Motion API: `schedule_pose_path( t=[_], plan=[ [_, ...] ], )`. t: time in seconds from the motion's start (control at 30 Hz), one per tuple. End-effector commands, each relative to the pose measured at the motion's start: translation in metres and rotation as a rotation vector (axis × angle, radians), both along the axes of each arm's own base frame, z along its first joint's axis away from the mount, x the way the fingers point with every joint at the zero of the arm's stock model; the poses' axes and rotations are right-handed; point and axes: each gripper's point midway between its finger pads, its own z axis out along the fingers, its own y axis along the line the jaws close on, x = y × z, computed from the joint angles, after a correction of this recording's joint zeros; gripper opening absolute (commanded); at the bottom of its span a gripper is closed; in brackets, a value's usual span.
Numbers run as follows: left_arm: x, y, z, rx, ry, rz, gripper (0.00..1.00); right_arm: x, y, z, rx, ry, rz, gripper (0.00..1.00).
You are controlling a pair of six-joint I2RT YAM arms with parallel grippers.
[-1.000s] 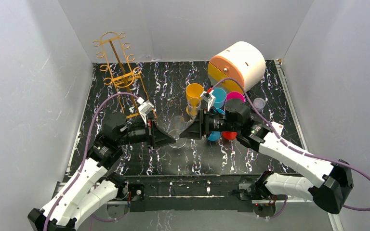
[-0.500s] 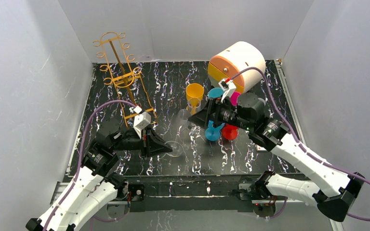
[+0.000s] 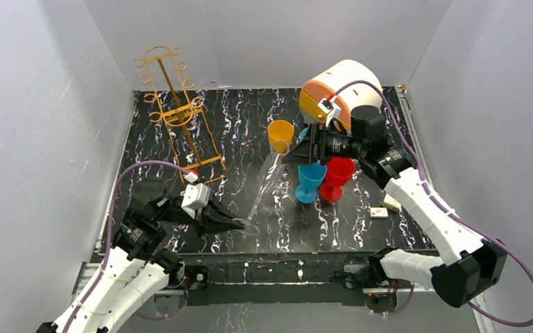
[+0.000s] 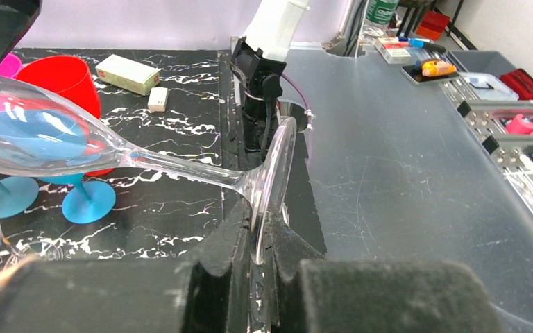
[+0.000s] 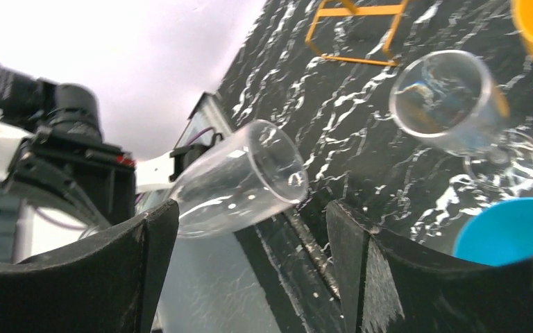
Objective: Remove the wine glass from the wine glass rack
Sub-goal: Place the wine glass at the center of the board.
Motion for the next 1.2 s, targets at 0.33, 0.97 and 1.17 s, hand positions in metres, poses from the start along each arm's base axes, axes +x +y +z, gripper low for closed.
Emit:
schedule_pose_path(
  t=[0.33,0.97,1.17],
  plan=[
    [-0.019,0.001,0.008,-0.039,-0.134,-0.17,0.0,-0.024,0.009,0.031,0.12,-0.057,0.241,0.76],
    [-0.01,-0.001,0.007,-0.046,-0.201,-0.13,0.0,-0.11,-0.013,0.071,0.288,0.056,0.712,0.44],
    [0.006,-0.005,0.003,-0.029,-0.21,-0.059,0.0,-0.112,-0.012,0.06,0.278,0.127,0.721,0.36]
  ],
)
